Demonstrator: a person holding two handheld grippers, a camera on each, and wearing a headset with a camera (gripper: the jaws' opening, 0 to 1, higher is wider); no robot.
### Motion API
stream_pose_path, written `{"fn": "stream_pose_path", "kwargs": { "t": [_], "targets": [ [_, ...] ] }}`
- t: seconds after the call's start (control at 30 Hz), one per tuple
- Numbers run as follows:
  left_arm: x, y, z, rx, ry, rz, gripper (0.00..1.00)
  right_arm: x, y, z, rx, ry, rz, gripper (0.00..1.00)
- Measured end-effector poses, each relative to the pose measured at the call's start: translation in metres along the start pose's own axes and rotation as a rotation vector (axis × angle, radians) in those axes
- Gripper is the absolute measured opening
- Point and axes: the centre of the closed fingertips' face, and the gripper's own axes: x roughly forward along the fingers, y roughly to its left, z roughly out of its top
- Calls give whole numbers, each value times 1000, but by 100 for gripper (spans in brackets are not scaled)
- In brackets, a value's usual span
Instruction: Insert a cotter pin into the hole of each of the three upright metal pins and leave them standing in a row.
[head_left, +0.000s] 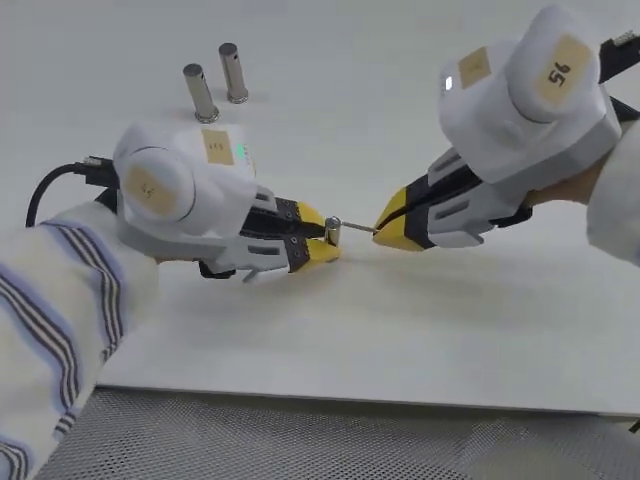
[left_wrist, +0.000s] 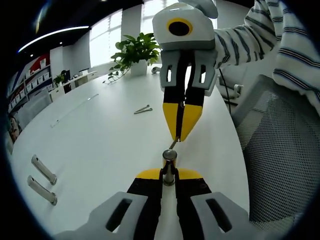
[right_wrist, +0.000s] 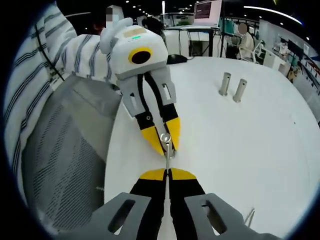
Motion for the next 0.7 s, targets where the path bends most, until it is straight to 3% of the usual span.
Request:
{"fn": "stream_pose_path", "kwargs": {
  "t": [0.7],
  "targets": [
    [1, -1, 2, 38, 14, -44, 7, 3, -3, 4, -41, 35, 14, 2]
  ]
}}
